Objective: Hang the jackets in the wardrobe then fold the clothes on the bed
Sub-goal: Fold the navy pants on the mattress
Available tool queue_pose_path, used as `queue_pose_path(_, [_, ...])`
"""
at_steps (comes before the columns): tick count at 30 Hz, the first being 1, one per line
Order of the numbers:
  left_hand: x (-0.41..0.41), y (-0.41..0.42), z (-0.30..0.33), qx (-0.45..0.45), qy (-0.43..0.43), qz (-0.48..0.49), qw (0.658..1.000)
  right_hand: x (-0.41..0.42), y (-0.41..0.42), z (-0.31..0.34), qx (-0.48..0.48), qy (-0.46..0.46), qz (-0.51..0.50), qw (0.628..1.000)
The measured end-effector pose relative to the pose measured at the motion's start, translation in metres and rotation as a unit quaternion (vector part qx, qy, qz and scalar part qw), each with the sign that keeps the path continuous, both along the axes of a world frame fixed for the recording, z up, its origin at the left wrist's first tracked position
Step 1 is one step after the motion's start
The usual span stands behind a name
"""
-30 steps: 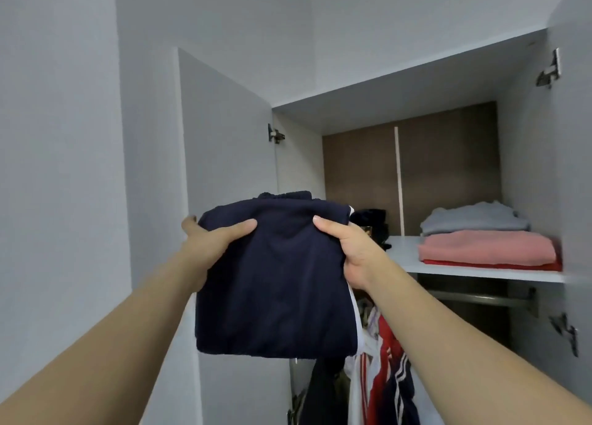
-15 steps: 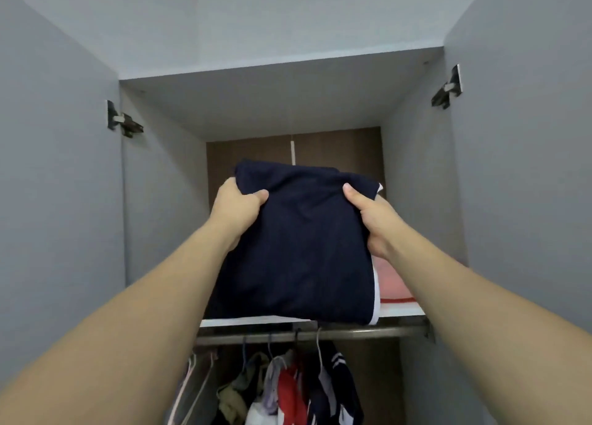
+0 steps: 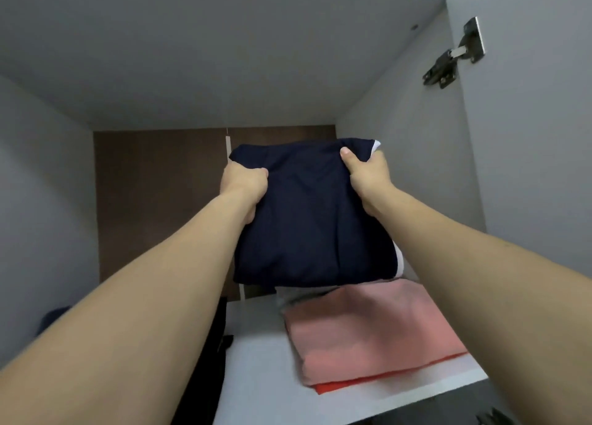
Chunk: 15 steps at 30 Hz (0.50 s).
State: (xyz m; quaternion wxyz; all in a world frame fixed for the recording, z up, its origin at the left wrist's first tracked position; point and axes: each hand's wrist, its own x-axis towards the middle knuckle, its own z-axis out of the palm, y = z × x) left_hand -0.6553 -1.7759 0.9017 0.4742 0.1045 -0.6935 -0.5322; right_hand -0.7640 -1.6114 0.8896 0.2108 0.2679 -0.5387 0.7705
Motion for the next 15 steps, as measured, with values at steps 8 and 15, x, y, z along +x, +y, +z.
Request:
queue_pose_path(8, [-0.085,-0.046,0.002,0.076,-0.021,-0.046,0.996,-0.077,-0.05,0.011,0.09,-0.006,-0.118,0.989])
queue_pose_path(15, [-0.161,-0.067,-0.002,0.139,-0.084,-0.107,0.981,-0.152,-0.068,0.021,0.203,0.013,-0.213,0.956])
